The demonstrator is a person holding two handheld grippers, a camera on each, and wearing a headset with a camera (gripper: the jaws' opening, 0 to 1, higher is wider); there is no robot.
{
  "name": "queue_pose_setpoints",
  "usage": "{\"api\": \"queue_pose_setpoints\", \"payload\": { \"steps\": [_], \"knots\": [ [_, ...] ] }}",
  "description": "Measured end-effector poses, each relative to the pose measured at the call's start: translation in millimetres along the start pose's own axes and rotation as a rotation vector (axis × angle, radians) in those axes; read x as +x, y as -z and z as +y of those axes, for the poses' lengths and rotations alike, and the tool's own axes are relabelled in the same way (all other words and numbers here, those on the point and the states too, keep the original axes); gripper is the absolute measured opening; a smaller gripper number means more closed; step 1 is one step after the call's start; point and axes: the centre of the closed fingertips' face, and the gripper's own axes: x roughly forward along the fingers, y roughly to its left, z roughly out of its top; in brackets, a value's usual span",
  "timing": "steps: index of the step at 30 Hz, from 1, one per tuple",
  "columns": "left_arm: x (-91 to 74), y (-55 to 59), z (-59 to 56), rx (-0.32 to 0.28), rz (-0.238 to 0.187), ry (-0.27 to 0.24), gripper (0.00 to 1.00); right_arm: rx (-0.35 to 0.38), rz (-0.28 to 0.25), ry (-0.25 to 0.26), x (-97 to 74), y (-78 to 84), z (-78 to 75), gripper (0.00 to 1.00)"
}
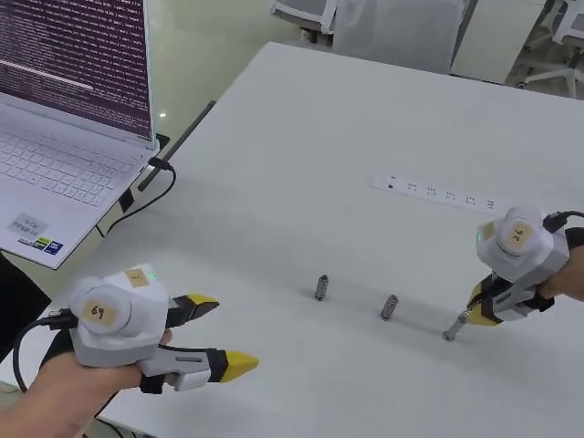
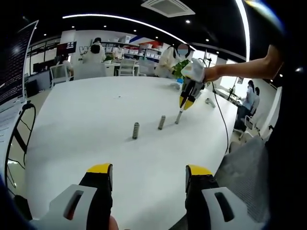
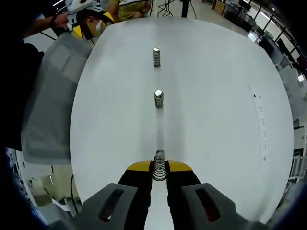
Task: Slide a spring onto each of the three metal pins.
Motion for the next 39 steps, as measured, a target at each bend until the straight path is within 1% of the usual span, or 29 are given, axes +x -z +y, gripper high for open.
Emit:
{"api": "queue_pose_setpoints", "payload": {
  "steps": [3, 6, 10, 18, 30, 39],
  "knots": [
    [-0.5, 1.3, -0.4, -0.003, 0.004, -0.001, 0.57, -0.005, 0.009, -0.002, 3.9, 2.2, -2.2, 0.08],
    [-1.1, 2.4, -0.1, -0.005, 0.006, -0.002, 0.57, -0.002, 0.002, -0.002, 3.6, 0.2, -2.3, 0.09],
    [-1.2, 2.9, 1.0, -0.006, 0.008, -0.003, 0.57, -0.011, 0.01, -0.003, 3.8, 0.5, -2.9, 0.09],
    [-0.7, 2.1, 1.9, -0.008, 0.007, -0.004, 0.56, -0.028, 0.022, -0.01, 4.7, 1.1, 2.1, 0.08],
    [-1.1, 0.2, 2.6, -0.006, 0.007, -0.004, 0.57, -0.046, 0.064, -0.012, 22.5, 11.4, -2.4, 0.09],
    [-3.0, 2.5, 5.7, -0.015, 0.01, -0.011, 0.56, -0.053, 0.075, -0.011, 33.9, 11.2, -3.0, 0.09]
  ]
}}
